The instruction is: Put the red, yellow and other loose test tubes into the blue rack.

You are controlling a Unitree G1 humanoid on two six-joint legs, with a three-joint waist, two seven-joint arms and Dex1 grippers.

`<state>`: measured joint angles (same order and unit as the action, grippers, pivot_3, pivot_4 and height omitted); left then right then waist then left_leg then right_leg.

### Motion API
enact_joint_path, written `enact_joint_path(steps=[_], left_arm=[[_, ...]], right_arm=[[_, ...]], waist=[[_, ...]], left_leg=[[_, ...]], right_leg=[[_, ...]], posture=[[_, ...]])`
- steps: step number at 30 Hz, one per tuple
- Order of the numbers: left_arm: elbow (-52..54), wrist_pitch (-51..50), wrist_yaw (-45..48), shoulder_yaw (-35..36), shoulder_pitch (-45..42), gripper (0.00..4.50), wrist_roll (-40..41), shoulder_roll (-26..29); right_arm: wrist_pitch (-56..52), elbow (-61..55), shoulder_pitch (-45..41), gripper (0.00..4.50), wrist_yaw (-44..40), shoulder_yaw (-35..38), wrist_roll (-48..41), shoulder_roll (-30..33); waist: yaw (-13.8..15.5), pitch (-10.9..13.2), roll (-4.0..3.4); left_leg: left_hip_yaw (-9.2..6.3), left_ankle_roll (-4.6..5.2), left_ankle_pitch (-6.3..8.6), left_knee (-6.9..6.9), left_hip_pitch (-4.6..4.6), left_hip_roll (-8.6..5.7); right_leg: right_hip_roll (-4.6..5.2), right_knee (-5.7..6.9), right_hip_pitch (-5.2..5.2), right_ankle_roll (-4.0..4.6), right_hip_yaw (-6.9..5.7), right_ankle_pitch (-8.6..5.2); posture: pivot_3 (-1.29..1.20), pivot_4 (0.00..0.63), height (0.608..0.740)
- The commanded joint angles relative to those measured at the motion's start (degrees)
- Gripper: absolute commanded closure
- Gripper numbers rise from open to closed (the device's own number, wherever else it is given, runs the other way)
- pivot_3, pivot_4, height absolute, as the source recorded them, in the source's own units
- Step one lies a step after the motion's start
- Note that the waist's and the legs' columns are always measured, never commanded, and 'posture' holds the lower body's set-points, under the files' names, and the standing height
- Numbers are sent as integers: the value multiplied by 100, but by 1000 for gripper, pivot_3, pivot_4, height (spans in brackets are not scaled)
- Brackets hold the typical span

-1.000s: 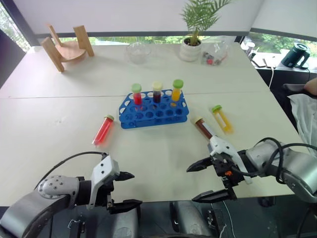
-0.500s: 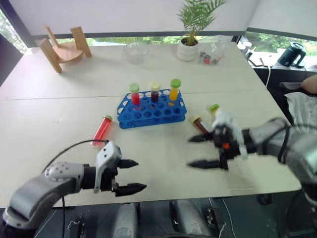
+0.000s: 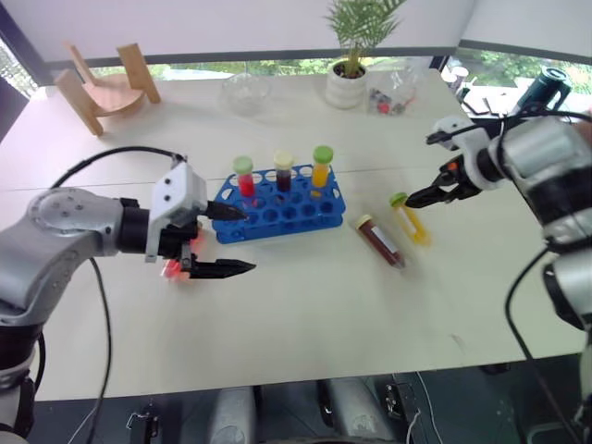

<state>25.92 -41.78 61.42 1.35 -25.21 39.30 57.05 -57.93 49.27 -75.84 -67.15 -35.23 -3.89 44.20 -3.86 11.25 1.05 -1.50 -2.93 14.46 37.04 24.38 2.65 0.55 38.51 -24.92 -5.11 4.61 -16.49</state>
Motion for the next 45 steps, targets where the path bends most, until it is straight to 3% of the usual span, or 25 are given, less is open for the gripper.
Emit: enact_joint_path(steps=[1, 11, 14, 19, 20, 22, 26, 28, 33, 35, 38, 42, 45], left_arm=[[331, 43, -204, 241, 213, 19, 22, -75], [518, 83, -594, 191, 749, 19, -194, -209], [409, 99, -585, 188, 709, 0, -254, -206], [284, 126, -468, 133, 640, 0, -315, -198], [223, 138, -432, 106, 605, 0, -333, -199], [109, 159, -364, 51, 545, 0, -387, -192], [-83, 188, -121, 149, 599, 0, -398, -62], [-257, 114, 39, 300, 566, 0, -284, 51], [-838, -34, 476, 342, 370, 0, -249, 409], [-1225, -182, 650, 367, 131, 0, -103, 415], [-1605, -347, 773, 299, -227, 0, -47, 346], [-1685, -310, 953, 2, -358, 0, -268, 379], [-1700, -321, 1010, -36, -438, 0, -320, 358]], right_arm=[[58, 792, -506, 0, -212, 109, 361, -291], [791, 2191, -582, 0, 55, 337, 1144, -1214], [1165, 2236, -288, 903, 110, 262, 1435, -1306], [1269, 2298, -171, 3494, 231, 550, 1599, -1316], [1243, 2308, -147, 3688, 377, 693, 1566, -1306], [1253, 2286, -101, 3688, 667, 1024, 1448, -1282], [1863, 1801, -9, 3688, 1631, 2372, 719, -1199], [2508, 644, 359, 3688, 2308, 3390, 144, -1192], [1858, -3261, 1715, 3688, 3139, 5138, -1405, -1881], [2112, -4739, 2402, 3688, 3606, 5173, -1566, -2399], [2499, -6017, 3359, 3688, 3972, 4943, -1740, -3113], [3472, -6299, 4598, 3688, 4292, 4129, -1233, -3780], [4277, -5985, 4846, 3688, 4374, 3866, -1024, -4024]], waist=[[-12, 2, -2], [2, 1, -3], [-2, 0, -2], [-10, -2, 0], [-11, -2, 0], [-11, -4, 3], [-40, -7, 12], [-94, -6, 11], [-162, -1, 1], [-146, -2, 0], [-83, -5, 5], [-11, -5, 4], [-7, -2, 4]], left_leg=[[1, -1, 0, 1, 3, 0], [-5, -14, -8, 19, -13, -8], [-7, -15, -8, 19, -13, -8], [-8, -17, -9, 19, -29, -8], [-8, -17, -9, 18, -35, -8], [-8, -17, -9, 19, -46, -8], [-4, -17, -9, 19, -88, -8], [3, -17, -9, 17, -98, -7], [-14, -17, -10, 5, -91, -3], [-22, -17, -10, -2, -90, 3], [-26, -17, -10, -5, -87, 4], [-13, -18, -10, 9, -87, -4], [-10, -29, -16, 10, -87, -7]], right_leg=[[1, 2, -2, 0, 1, 0], [6, 11, 24, -7, -2, 5], [6, 12, 24, -7, -3, 6], [5, 20, 33, -7, -4, 5], [4, 20, 39, -7, -4, 5], [4, 21, 50, -7, -3, 5], [5, 20, 94, -7, 0, 5], [3, 20, 97, -7, 8, 6], [-11, 60, 73, -1, 5, 0], [-16, 69, 68, 14, -1, -11], [-12, 70, 67, 20, -10, -22], [0, 71, 69, 16, -6, -21], [1, 71, 68, 14, -4, -19]], posture=[[0, 150, 740], [0, 150, 740], [0, 150, 740], [0, 150, 740], [0, 150, 740], [0, 150, 740], [0, 150, 740], [0, 150, 740], [0, 150, 740], [0, 150, 740], [0, 150, 740], [0, 150, 740], [0, 150, 740]])
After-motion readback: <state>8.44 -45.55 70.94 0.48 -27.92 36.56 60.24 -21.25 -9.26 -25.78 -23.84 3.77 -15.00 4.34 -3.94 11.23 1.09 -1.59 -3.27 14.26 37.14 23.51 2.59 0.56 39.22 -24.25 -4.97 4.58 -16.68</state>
